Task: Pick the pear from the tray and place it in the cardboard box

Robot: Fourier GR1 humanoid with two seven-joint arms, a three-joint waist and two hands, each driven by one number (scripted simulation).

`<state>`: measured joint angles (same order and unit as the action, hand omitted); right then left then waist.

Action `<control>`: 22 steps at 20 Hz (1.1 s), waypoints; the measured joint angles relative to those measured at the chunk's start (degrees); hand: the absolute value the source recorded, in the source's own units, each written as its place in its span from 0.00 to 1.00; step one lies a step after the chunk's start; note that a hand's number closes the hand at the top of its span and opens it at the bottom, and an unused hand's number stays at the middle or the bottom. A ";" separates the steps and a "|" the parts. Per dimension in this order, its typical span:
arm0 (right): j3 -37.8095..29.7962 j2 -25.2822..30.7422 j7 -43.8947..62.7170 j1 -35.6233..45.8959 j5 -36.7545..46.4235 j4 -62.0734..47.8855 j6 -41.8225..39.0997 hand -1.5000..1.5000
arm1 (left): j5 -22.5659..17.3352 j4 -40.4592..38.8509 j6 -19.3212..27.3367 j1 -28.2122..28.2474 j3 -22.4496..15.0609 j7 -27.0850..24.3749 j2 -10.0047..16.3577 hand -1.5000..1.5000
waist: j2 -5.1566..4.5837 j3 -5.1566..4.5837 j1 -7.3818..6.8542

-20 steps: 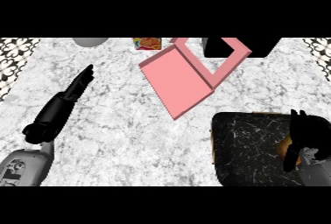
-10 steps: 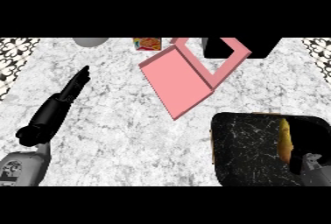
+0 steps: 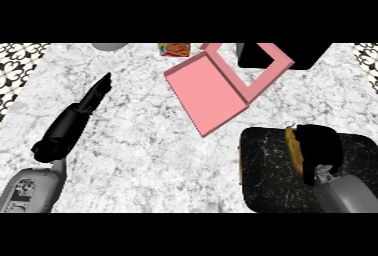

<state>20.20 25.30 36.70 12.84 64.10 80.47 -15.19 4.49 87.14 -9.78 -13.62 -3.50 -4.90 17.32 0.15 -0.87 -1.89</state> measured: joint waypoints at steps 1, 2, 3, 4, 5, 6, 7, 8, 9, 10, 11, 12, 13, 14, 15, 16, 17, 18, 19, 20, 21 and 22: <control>1.58 -2.85 0.68 1.92 0.36 0.38 -0.22 1.00 | -0.15 0.12 -0.50 -0.68 -0.41 -0.06 -0.13 0.50 | -0.25 0.00 -1.31; 2.90 -5.57 1.08 3.93 0.51 0.65 -0.35 1.00 | -0.18 0.28 -0.92 -1.18 -0.99 -0.18 -0.37 0.50 | -0.58 0.03 -2.87; 4.30 -8.52 1.11 5.91 0.41 0.81 -0.23 1.00 | -0.12 0.39 -1.32 -1.64 -1.59 -0.31 -0.57 0.50 | -1.01 0.19 -4.50; 5.41 -11.48 1.32 8.14 0.40 0.56 0.11 1.00 | -0.10 0.51 -1.62 -2.23 -2.14 -0.34 -0.86 0.50 | -1.42 0.39 -5.89; 6.48 -14.35 1.71 10.39 0.61 0.00 0.49 1.00 | -0.11 0.59 -1.90 -2.74 -2.59 -0.35 -1.11 0.50 | -1.74 0.52 -7.12; 7.48 -16.69 2.16 12.69 0.84 -0.74 1.10 1.00 | -0.12 0.60 -2.19 -3.14 -3.00 -0.44 -1.31 0.50 | -2.00 0.61 -8.11; 8.45 -18.54 2.57 15.08 1.18 -1.62 1.95 1.00 | -0.03 0.54 -2.43 -3.61 -3.46 -0.41 -1.52 0.50 | -2.20 0.69 -8.82; 9.33 -19.99 3.00 17.55 1.43 -2.49 2.77 1.00 | 0.02 0.45 -2.63 -4.01 -3.84 -0.33 -1.74 0.50 | -2.34 0.74 -9.48; 10.16 -21.13 3.44 20.25 1.66 -3.50 3.35 1.00 | 0.08 0.38 -2.66 -4.43 -4.28 -0.24 -2.17 0.50 | -2.41 0.75 -9.92; 11.07 -22.02 3.90 22.80 1.82 -4.64 3.97 1.00 | 0.19 0.30 -2.69 -4.90 -4.56 -0.15 -2.42 0.50 | -2.45 0.75 -10.30; 11.72 -22.73 4.29 25.46 2.17 -6.03 4.48 1.00 | 0.20 0.15 -2.77 -5.30 -4.84 -0.01 -2.70 0.50 | -2.53 0.75 -10.58; 12.38 -23.28 4.72 28.08 2.44 -7.40 5.09 1.00 | 0.42 -0.12 -2.64 -5.67 -5.09 0.17 -2.99 0.50 | -2.56 0.74 -10.66; 12.98 -23.71 5.46 30.74 2.34 -8.46 5.60 1.00 | 0.67 -0.32 -2.54 -5.96 -5.36 0.36 -3.22 0.50 | -2.49 0.73 -10.72; 13.34 -24.05 6.08 33.28 2.00 -9.56 6.26 1.00 | 0.81 -0.56 -2.37 -6.45 -5.60 0.56 -3.64 0.50 | -2.48 0.73 -10.69; 13.58 -24.32 6.87 35.58 1.53 -10.69 7.19 1.00 | 0.71 -0.96 -2.53 -6.63 -5.58 0.65 -3.68 0.50 | -2.49 0.72 -10.71; 13.76 -24.53 7.99 37.71 1.24 -11.74 8.41 1.00 | 0.64 -1.30 -2.60 -6.83 -5.36 0.66 -3.58 0.50 | -2.44 0.71 -10.58; 13.81 -24.70 9.24 39.84 0.98 -12.66 9.61 1.00 | 0.71 -1.67 -2.54 -7.17 -5.41 0.66 -3.77 0.50 | -2.43 0.69 -10.46; 13.68 -24.82 10.97 41.87 1.00 -13.52 10.88 1.00 | 0.69 -1.86 -2.51 -7.15 -5.38 0.70 -3.85 0.50 | -2.32 0.68 -10.37; 13.58 -24.93 12.93 43.53 0.99 -14.10 12.54 1.00 | 0.85 -2.30 -2.37 -7.45 -5.18 0.68 -3.78 0.50 | -2.26 0.67 -10.10; 13.14 -25.00 14.99 45.19 0.97 -14.96 13.97 1.00 | 0.84 -2.38 -2.36 -7.60 -4.95 0.73 -3.62 0.50 | -2.16 0.67 -10.02; 12.73 -25.04 16.71 46.77 0.92 -15.78 15.59 1.00 | 1.05 -2.59 -2.19 -7.69 -5.05 0.75 -3.77 0.50 | -2.17 0.67 -9.94; 12.24 -25.07 18.39 48.09 0.82 -16.57 17.14 1.00 | 1.00 -2.76 -2.12 -7.87 -4.93 0.80 -3.86 0.50 | -2.12 0.66 -9.68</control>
<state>32.44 0.23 55.10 60.93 64.92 63.90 1.95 5.48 84.38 -11.89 -21.49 -8.43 -4.10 13.46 -1.97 -0.20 -11.56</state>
